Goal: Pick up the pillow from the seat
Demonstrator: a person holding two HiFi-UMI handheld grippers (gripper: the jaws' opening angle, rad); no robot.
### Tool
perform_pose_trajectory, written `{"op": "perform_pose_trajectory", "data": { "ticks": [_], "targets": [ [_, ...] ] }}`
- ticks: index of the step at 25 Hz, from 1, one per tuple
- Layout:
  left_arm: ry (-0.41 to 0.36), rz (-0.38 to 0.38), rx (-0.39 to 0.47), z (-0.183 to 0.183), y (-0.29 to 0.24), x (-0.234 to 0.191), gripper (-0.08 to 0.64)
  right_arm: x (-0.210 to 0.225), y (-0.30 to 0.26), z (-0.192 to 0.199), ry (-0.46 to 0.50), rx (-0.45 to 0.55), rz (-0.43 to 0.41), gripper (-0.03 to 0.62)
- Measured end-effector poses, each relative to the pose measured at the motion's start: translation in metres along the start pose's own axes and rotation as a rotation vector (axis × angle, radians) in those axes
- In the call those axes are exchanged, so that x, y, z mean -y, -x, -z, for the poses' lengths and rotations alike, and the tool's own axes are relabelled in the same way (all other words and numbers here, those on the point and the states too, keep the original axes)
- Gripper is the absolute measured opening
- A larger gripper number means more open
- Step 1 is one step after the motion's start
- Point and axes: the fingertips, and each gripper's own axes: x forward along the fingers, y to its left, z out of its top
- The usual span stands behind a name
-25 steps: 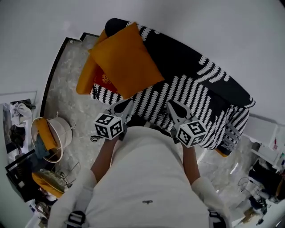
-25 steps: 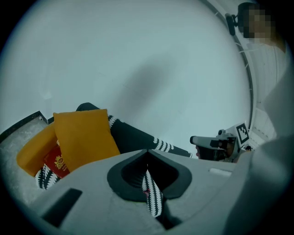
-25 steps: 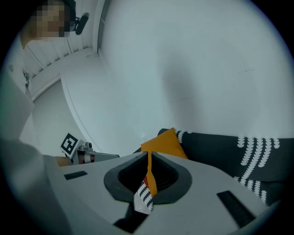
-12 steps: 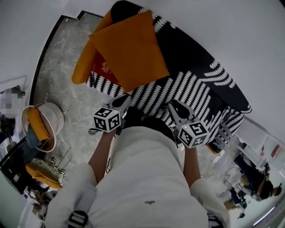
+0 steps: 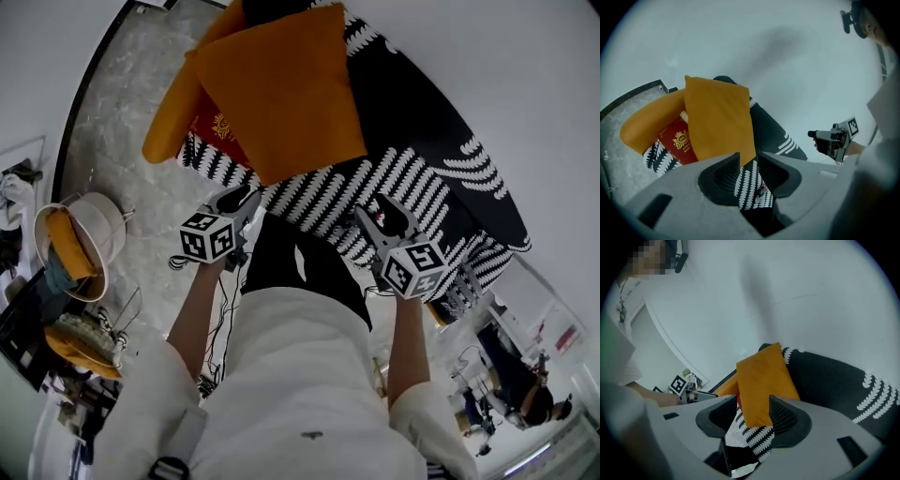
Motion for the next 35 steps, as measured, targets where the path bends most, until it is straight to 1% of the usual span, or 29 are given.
{"op": "perform_pose_trajectory", "data": {
  "ticks": [3, 4, 8, 11, 14, 17, 23, 26, 30, 32, 35],
  "targets": [
    [0.026, -0.002, 0.009, -0.002, -0.009, -0.01, 0.157, 0.019, -0.019, 0.004, 0.014, -0.043, 0.004, 0.201],
    [0.031, 0.002, 0.011, -0.003, -0.012, -0.013, 0.184, 0.024, -0.027, 0.006, 0.023, -0.059, 0.005, 0.213],
    [0.06, -0.008, 0.015, 0.002, -0.027, -0.024, 0.237, 0.046, -0.06, 0.011, 0.06, -0.126, -0.002, 0.256],
    [0.086, -0.018, 0.037, 0.007, -0.04, -0.035, 0.264, 0.063, -0.088, 0.011, 0.067, -0.148, 0.0, 0.275],
    [0.127, -0.011, 0.057, 0.01, -0.048, -0.046, 0.311, 0.072, -0.111, 0.012, 0.085, -0.175, -0.014, 0.287],
    [0.158, -0.017, 0.078, 0.005, -0.055, -0.061, 0.362, 0.081, -0.131, 0.012, 0.1, -0.196, -0.033, 0.305],
    [0.15, -0.055, 0.103, -0.001, -0.075, -0.091, 0.44, 0.111, -0.171, 0.016, 0.126, -0.226, -0.033, 0.367],
    [0.156, -0.073, 0.122, -0.004, -0.08, -0.107, 0.489, 0.12, -0.191, 0.02, 0.148, -0.241, -0.052, 0.397],
    [0.15, -0.077, 0.147, -0.012, -0.092, -0.131, 0.515, 0.133, -0.219, 0.023, 0.176, -0.263, -0.063, 0.423],
    [0.155, -0.063, 0.158, -0.016, -0.101, -0.14, 0.538, 0.14, -0.231, 0.02, 0.163, -0.255, -0.069, 0.433],
    [0.177, -0.039, 0.179, -0.022, -0.114, -0.152, 0.591, 0.147, -0.251, 0.012, 0.105, -0.222, -0.101, 0.448]
  ]
}}
